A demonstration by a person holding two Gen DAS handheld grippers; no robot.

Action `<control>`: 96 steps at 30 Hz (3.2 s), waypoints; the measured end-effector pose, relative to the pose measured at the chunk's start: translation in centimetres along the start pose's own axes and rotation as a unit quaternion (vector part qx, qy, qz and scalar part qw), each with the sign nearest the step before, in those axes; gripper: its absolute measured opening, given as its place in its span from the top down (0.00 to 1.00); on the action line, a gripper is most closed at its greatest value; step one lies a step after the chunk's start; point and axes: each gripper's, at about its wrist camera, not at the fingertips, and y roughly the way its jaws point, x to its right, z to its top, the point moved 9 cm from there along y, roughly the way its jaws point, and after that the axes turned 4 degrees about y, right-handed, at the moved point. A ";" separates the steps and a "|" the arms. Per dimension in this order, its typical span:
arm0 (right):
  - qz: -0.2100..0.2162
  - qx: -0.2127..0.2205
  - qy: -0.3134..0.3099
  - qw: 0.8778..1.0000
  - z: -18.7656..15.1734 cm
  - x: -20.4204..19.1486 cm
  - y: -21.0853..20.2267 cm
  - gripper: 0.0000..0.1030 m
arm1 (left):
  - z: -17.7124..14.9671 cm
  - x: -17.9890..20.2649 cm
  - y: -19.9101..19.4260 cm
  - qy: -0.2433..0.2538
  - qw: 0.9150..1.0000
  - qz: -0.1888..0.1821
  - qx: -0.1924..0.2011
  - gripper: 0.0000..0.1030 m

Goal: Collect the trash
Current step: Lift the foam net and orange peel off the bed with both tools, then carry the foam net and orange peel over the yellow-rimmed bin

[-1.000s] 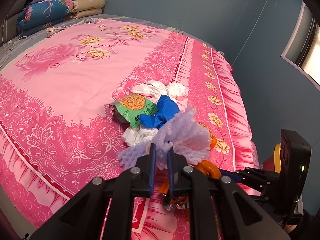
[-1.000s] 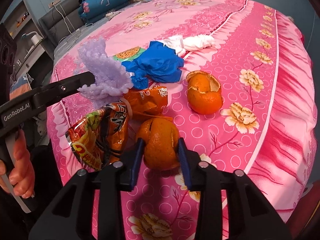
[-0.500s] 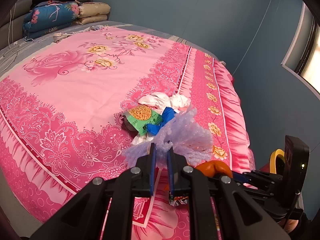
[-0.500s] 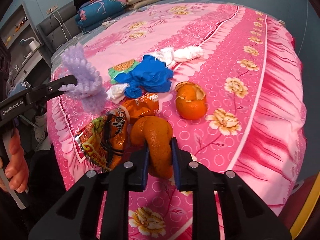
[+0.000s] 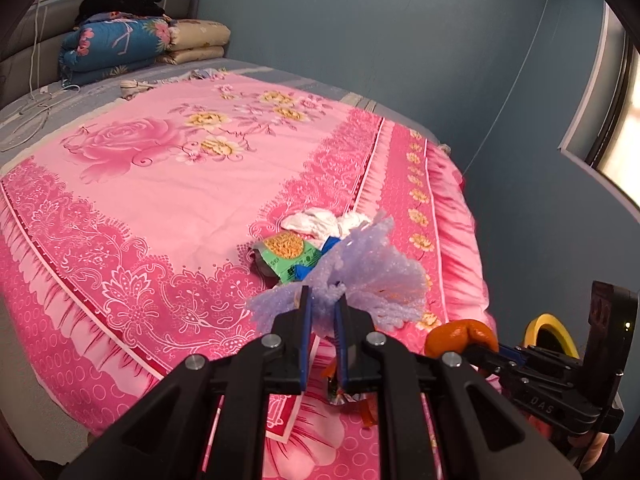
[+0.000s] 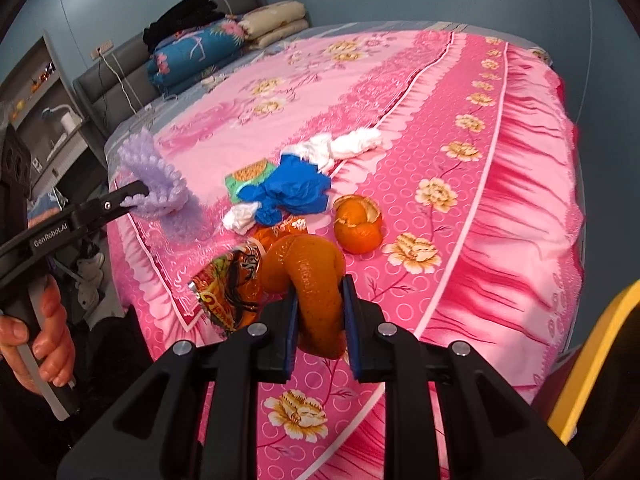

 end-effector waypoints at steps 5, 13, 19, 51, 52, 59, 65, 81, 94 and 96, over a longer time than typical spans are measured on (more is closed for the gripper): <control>0.003 0.021 0.004 1.000 0.4 0.4 -2.7 0.81 | 0.2 1.0 -1.8 -0.002 1.000 -0.009 0.021 0.91; 0.004 0.059 0.025 0.998 1.3 1.6 -6.9 0.81 | 0.1 4.3 -3.9 0.011 0.999 -0.031 0.033 0.91; 0.004 0.088 0.025 0.996 1.9 2.3 -10.1 0.81 | 0.2 6.8 -5.1 0.037 0.998 -0.035 0.040 0.91; -0.057 0.232 0.071 0.968 2.4 9.9 -23.7 0.81 | -0.2 20.5 -8.2 0.183 0.976 -0.097 0.063 0.91; -0.059 0.234 0.074 0.968 2.3 9.9 -23.9 0.81 | -0.3 20.9 -8.0 0.185 0.976 -0.102 0.060 0.91; -0.077 0.246 0.110 0.960 1.6 13.2 -25.5 0.81 | -0.4 23.9 -6.9 0.204 0.970 -0.126 0.048 0.91; -0.096 0.248 0.135 0.954 0.8 15.9 -26.3 0.81 | -0.8 26.6 -5.9 0.227 0.964 -0.137 0.036 0.91; -0.130 0.243 0.194 0.941 -1.4 22.1 -27.3 0.80 | -3.3 33.3 -3.5 0.270 0.947 -0.175 0.002 0.91; -0.137 0.213 0.230 0.940 -2.8 25.6 -25.6 0.80 | -6.9 34.9 -0.5 0.277 0.941 -0.189 -0.050 0.91; -0.137 0.209 0.233 0.940 -2.9 25.8 -25.1 0.80 | -7.6 35.0 0.0 0.278 0.940 -0.189 -0.060 0.91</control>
